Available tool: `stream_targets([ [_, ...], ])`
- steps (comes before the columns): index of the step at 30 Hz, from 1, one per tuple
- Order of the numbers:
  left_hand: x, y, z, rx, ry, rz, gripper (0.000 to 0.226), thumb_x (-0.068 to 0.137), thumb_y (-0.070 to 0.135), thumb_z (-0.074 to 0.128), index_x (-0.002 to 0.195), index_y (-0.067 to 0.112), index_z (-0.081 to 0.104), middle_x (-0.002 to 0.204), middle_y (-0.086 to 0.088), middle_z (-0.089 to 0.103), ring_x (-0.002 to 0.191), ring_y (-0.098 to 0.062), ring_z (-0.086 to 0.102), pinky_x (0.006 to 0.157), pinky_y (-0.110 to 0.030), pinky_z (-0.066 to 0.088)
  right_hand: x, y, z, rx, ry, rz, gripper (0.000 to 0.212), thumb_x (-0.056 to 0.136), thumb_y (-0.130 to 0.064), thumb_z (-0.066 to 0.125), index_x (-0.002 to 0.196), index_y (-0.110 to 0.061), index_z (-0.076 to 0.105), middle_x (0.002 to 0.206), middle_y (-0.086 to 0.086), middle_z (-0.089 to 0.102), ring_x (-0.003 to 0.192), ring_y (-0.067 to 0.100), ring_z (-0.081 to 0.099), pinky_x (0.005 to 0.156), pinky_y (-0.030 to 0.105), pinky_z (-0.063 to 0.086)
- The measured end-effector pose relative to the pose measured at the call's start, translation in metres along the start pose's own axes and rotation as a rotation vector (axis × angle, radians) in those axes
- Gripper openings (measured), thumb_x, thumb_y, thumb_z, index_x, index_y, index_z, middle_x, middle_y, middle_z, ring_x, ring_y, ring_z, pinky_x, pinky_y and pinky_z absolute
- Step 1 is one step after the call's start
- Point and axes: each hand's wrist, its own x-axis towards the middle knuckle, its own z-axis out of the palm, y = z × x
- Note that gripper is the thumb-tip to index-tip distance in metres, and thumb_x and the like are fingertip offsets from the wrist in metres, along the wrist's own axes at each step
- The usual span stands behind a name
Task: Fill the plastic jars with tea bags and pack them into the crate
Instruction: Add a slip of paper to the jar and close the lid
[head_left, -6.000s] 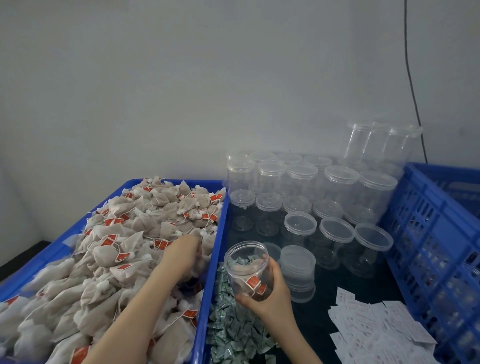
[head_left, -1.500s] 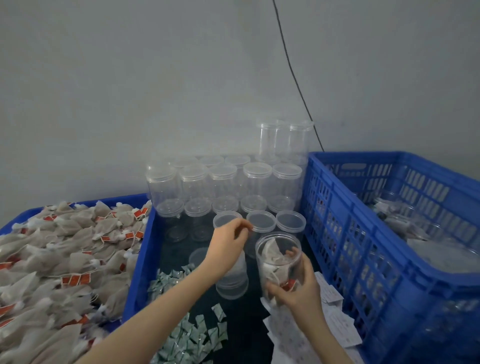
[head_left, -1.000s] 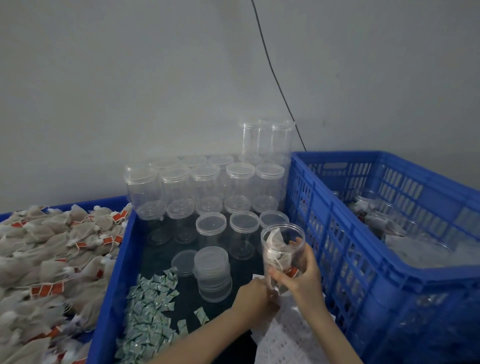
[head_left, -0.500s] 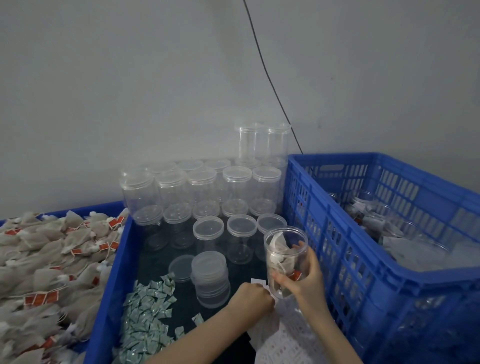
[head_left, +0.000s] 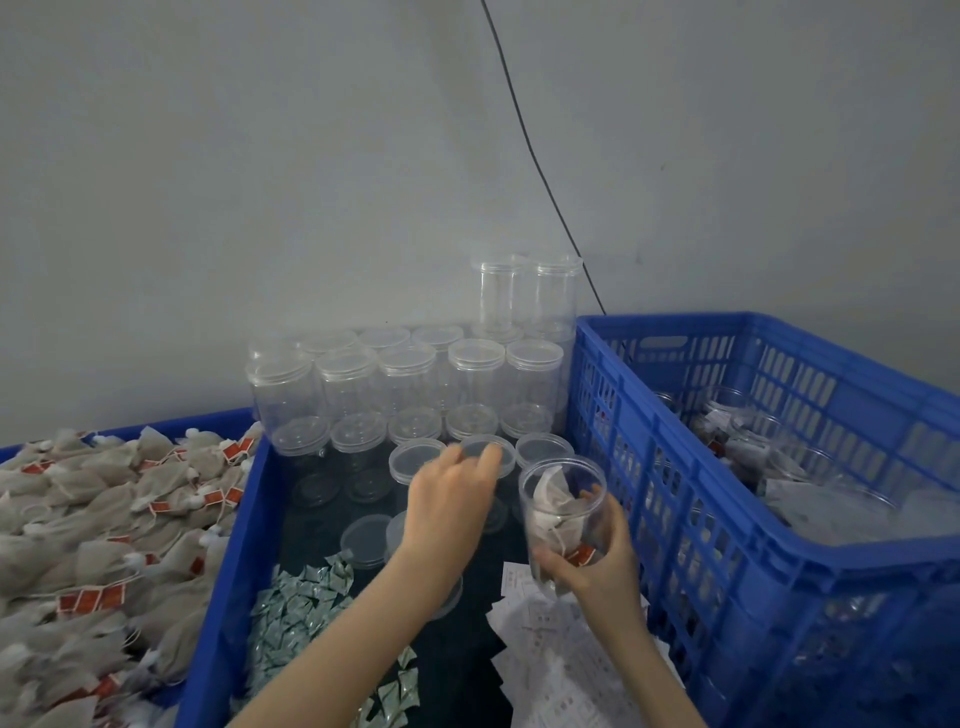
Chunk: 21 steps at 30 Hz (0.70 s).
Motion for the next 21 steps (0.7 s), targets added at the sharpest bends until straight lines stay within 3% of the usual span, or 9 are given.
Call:
stream_targets([
  [2, 0.006, -0.002, -0.004, -0.073, 0.227, 0.022, 0.025, 0.057, 0.009, 0.089, 0.063, 0.016, 0.065, 0.052, 0.004, 0.059, 0.059, -0.015, 0.055, 0.05, -0.025, 0.04, -0.002, 0.0, 0.006, -0.004, -0.016, 0.005, 0.086, 0.063, -0.005, 0.091, 0.132, -0.033, 0.047, 0.124, -0.017, 0.06, 0.11, -0.006, 0.06, 0.084, 0.012, 0.049],
  [4, 0.01, -0.001, -0.008, -0.175, 0.302, 0.067, 0.014, 0.07, 0.016, 0.08, 0.065, 0.02, 0.068, 0.066, 0.01, 0.066, 0.073, -0.015, 0.055, 0.065, -0.026, 0.035, -0.003, -0.001, 0.011, -0.018, -0.019, 0.0, 0.085, 0.062, -0.004, 0.091, 0.127, -0.037, 0.047, 0.12, -0.021, 0.06, 0.105, -0.011, 0.059, 0.08, 0.009, 0.049],
  [6, 0.012, 0.003, -0.011, -0.196, 0.208, 0.117, 0.013, 0.067, 0.025, 0.083, 0.063, 0.027, 0.07, 0.068, 0.015, 0.066, 0.072, -0.015, 0.054, 0.068, -0.026, 0.029, -0.005, -0.002, 0.015, -0.031, -0.031, 0.009, 0.089, 0.062, -0.006, 0.092, 0.132, -0.034, 0.045, 0.121, -0.019, 0.06, 0.106, -0.007, 0.06, 0.082, 0.013, 0.05],
  [8, 0.013, 0.006, -0.012, -0.15, 0.012, 0.182, 0.013, 0.064, 0.031, 0.086, 0.065, 0.032, 0.073, 0.066, 0.016, 0.065, 0.072, -0.013, 0.052, 0.068, -0.027, 0.031, -0.006, -0.001, 0.017, -0.036, -0.046, 0.016, 0.093, 0.062, -0.007, 0.092, 0.137, -0.029, 0.043, 0.123, -0.016, 0.06, 0.107, -0.006, 0.06, 0.082, 0.013, 0.051],
  [10, 0.017, 0.004, -0.011, -0.102, -0.207, 0.233, 0.008, 0.08, 0.035, 0.073, 0.087, 0.036, 0.075, 0.082, 0.014, 0.069, 0.086, -0.013, 0.047, 0.074, -0.028, 0.022, -0.008, 0.0, 0.016, -0.052, -0.061, 0.02, 0.094, 0.063, -0.009, 0.092, 0.14, -0.026, 0.043, 0.127, -0.012, 0.059, 0.111, -0.003, 0.059, 0.084, 0.014, 0.051],
  [13, 0.019, -0.004, 0.0, -0.096, -0.424, 0.33, 0.022, 0.093, 0.037, 0.054, 0.11, 0.039, 0.069, 0.097, 0.011, 0.066, 0.098, -0.013, 0.04, 0.072, -0.028, 0.013, -0.011, 0.002, 0.014, -0.094, -0.082, 0.021, 0.096, 0.061, -0.013, 0.094, 0.142, -0.022, 0.043, 0.132, -0.005, 0.059, 0.118, 0.009, 0.059, 0.093, 0.025, 0.052],
  [18, 0.018, -0.015, 0.004, -0.258, -0.53, 0.346, 0.022, 0.096, 0.035, 0.051, 0.108, 0.035, 0.069, 0.097, 0.013, 0.068, 0.096, -0.011, 0.045, 0.074, -0.026, 0.023, -0.014, 0.001, 0.012, -0.113, -0.112, 0.032, 0.101, 0.058, -0.015, 0.094, 0.144, -0.022, 0.041, 0.134, -0.004, 0.057, 0.12, 0.011, 0.057, 0.1, 0.035, 0.052],
  [21, 0.012, -0.022, 0.004, -0.574, -0.475, 0.158, 0.015, 0.094, 0.033, 0.056, 0.099, 0.035, 0.07, 0.09, 0.017, 0.068, 0.087, -0.002, 0.044, 0.075, -0.018, 0.032, -0.014, -0.002, 0.012, -0.083, -0.108, 0.046, 0.101, 0.056, -0.018, 0.091, 0.144, -0.02, 0.041, 0.132, -0.005, 0.06, 0.118, 0.007, 0.058, 0.099, 0.036, 0.052],
])
